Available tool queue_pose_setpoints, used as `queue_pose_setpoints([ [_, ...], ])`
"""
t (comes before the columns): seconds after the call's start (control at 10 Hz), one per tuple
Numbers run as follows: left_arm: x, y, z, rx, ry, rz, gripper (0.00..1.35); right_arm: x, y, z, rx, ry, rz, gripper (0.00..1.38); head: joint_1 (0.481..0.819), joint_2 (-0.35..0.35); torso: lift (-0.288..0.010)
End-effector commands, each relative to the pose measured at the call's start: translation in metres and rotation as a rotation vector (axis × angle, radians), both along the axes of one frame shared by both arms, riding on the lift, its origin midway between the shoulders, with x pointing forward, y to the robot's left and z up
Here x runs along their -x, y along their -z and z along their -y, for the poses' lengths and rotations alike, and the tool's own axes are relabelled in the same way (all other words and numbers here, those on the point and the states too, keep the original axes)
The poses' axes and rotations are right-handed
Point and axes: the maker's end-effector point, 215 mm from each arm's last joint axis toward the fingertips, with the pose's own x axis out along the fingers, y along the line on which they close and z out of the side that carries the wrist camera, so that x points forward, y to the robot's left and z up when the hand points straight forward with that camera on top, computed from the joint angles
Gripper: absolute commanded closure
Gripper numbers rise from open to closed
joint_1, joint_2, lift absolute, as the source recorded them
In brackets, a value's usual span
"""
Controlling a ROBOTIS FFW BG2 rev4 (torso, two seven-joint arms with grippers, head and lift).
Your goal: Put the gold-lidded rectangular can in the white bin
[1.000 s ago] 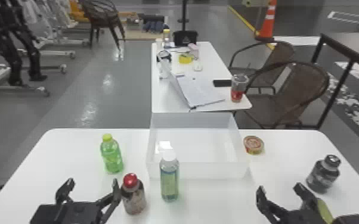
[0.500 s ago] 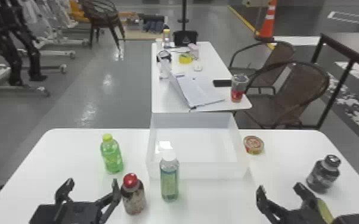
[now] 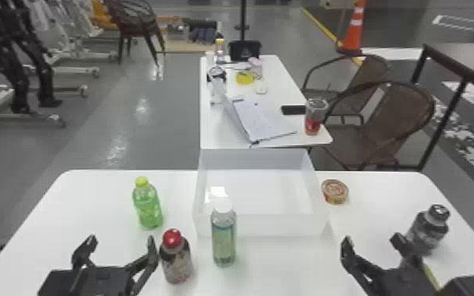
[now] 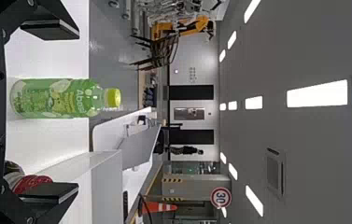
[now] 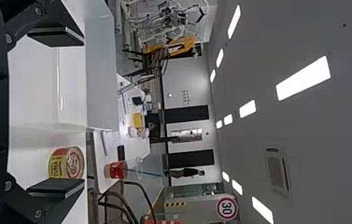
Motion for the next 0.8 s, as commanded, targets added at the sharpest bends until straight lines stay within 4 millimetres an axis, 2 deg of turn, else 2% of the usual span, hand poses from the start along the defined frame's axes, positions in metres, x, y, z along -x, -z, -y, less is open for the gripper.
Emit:
queue_pose_setpoints([
  [0.0, 0.0, 0.002, 0.0, 0.001, 0.0, -0.005, 0.15, -0.006, -0.013, 0.005, -0.006, 0.005, 0.006, 0.22, 0.549, 0.0, -0.1],
  [0.2, 0.0, 0.002, -0.001, 0.002, -0.002, -0.007, 0.15, -0.007, -0.027, 0.034, 0.018, 0.056, 0.025, 0.22, 0.549, 0.0, -0.1],
  [0.4, 0.001, 0.003, -0.001, 0.002, -0.001, -0.01, 0.15, 0.002, -0.034, 0.088, 0.062, 0.165, 0.03, 0.22, 0.549, 0.0, -0.1],
  [0.5, 0.001, 0.004, -0.001, 0.004, -0.002, -0.012, 0.15, 0.014, -0.032, 0.117, 0.102, 0.211, 0.019, 0.22, 0.549, 0.0, -0.1],
  [0.6, 0.002, 0.005, -0.001, 0.003, -0.002, -0.015, 0.15, 0.025, -0.022, 0.144, 0.102, 0.253, -0.003, 0.22, 0.549, 0.0, -0.1],
  [0.7, 0.003, 0.007, -0.003, 0.004, -0.005, -0.018, 0.15, 0.034, -0.014, 0.16, 0.087, 0.268, -0.005, 0.22, 0.549, 0.0, -0.1],
])
